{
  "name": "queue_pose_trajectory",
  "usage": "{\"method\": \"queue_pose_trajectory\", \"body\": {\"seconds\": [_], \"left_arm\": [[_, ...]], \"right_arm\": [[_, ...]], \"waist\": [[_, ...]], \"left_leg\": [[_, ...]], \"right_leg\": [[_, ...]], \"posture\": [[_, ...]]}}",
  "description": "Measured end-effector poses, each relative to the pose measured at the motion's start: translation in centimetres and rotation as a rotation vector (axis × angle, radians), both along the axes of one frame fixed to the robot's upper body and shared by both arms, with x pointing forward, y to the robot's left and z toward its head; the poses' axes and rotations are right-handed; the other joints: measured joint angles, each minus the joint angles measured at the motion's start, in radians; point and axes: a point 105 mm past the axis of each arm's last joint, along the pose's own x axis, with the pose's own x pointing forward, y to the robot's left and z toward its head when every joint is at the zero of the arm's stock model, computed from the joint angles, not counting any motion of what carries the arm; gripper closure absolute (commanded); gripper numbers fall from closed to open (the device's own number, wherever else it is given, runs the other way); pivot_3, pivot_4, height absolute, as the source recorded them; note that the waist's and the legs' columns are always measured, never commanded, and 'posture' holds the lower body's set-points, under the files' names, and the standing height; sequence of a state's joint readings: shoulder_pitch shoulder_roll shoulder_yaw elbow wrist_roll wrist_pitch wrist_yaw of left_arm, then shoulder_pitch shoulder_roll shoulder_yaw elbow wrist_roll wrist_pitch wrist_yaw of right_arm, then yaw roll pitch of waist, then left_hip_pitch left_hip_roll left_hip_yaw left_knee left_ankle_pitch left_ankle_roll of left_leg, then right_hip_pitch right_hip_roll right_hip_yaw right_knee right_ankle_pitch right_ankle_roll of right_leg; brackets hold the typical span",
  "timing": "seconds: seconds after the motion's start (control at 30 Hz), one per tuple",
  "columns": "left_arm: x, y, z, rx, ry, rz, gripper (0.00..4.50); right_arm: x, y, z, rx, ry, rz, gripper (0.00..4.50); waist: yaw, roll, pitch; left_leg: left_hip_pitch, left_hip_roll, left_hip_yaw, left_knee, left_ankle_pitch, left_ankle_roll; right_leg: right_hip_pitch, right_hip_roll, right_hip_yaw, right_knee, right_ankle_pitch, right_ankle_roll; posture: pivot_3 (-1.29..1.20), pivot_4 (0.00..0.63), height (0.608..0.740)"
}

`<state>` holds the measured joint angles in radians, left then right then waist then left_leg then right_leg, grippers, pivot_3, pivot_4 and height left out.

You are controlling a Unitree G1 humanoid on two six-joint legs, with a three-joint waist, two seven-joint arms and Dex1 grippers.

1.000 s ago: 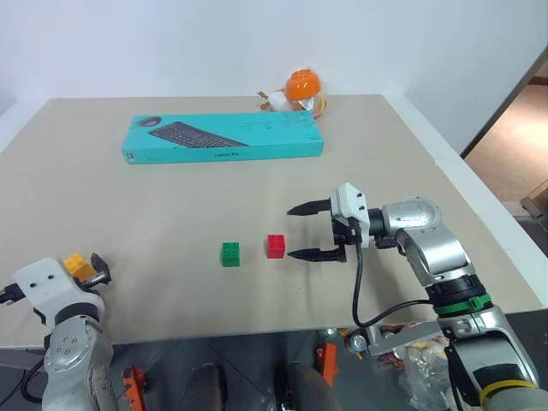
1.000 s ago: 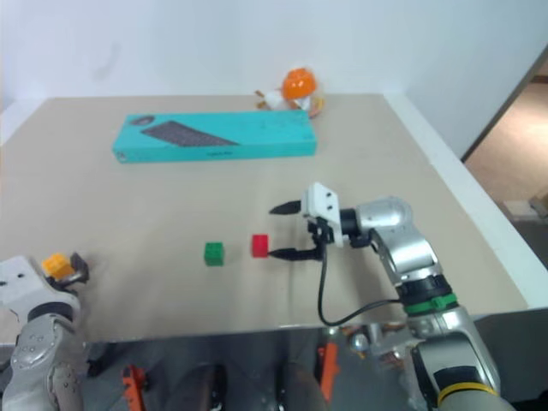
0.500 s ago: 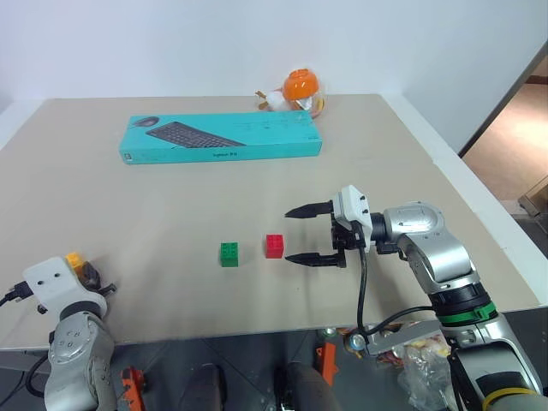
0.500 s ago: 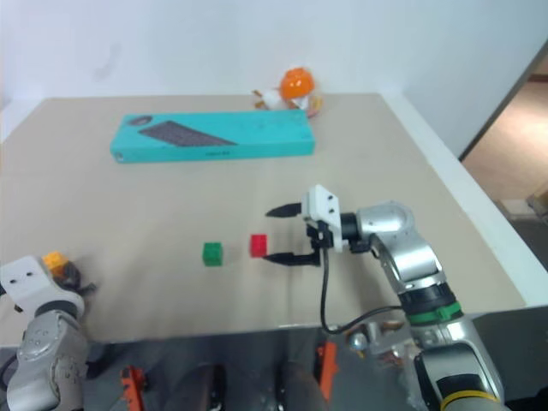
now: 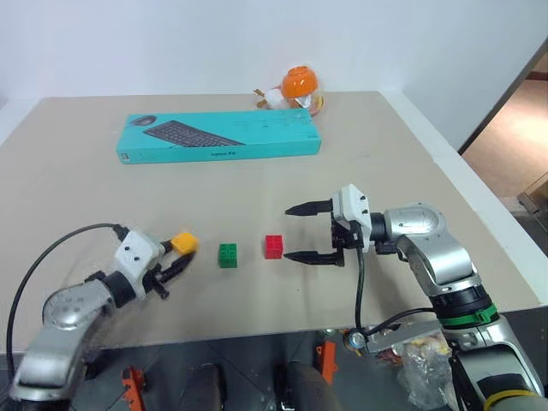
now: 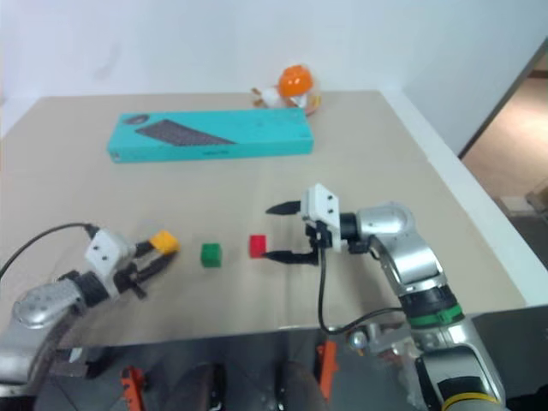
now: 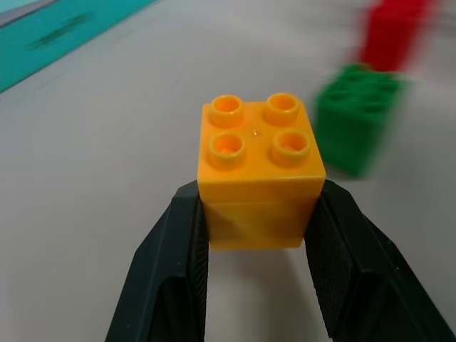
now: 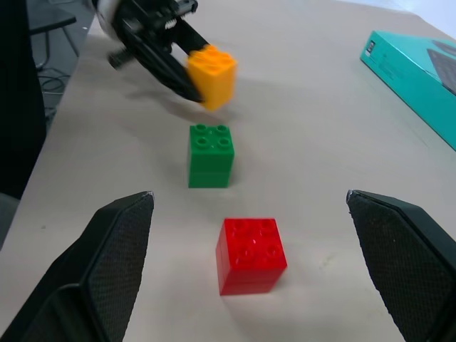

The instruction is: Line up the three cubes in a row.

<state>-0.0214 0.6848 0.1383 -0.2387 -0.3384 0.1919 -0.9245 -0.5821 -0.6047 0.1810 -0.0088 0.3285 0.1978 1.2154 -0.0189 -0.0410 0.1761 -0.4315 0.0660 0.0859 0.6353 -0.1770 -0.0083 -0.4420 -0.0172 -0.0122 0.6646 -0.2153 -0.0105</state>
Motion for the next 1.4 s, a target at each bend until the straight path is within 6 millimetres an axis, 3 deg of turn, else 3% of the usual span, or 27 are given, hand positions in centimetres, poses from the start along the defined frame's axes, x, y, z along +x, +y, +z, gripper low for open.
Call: {"method": "queue_pose_trajectory", "body": {"seconds": [0.3,0.5,1.07,1.4], "left_arm": [[1.8,2.9,0.8,0.097,0.064,-0.259,3.19],[1.8,2.8,0.1,0.109,0.105,-0.343,3.19],[1.8,3.9,-1.3,0.164,0.124,-0.37,3.19],[2.0,2.9,-1.9,0.162,0.116,-0.387,3.19]], "right_arm": [[-0.2,-0.3,0.2,-0.007,-0.028,-0.029,0.0],[-0.2,-0.6,0.5,-0.01,-0.044,-0.055,0.0],[-0.2,-1.2,0.5,-0.031,-0.036,-0.078,0.0],[-0.2,-1.3,0.4,-0.032,-0.029,-0.081,0.0]], "waist": [[-0.001,0.0,0.0],[-0.001,0.0,0.0],[-0.001,0.0,0.0],[-0.001,0.0,0.0]], "left_leg": [[0.0,0.001,0.002,-0.001,-0.001,-0.001],[0.0,0.001,0.004,-0.001,-0.002,-0.002],[0.0,0.001,0.004,0.0,-0.002,-0.002],[0.0,0.001,0.005,0.0,-0.002,-0.002]], "right_leg": [[-0.001,0.004,0.0,0.0,-0.001,0.001],[-0.001,0.003,0.0,0.0,-0.002,0.004],[0.0,0.004,0.0,0.001,-0.002,0.004],[0.0,0.004,0.0,0.001,-0.001,0.006]], "posture": [[0.0,0.15,0.74],[0.0,0.15,0.74],[0.0,0.15,0.74],[0.0,0.15,0.74]]}}
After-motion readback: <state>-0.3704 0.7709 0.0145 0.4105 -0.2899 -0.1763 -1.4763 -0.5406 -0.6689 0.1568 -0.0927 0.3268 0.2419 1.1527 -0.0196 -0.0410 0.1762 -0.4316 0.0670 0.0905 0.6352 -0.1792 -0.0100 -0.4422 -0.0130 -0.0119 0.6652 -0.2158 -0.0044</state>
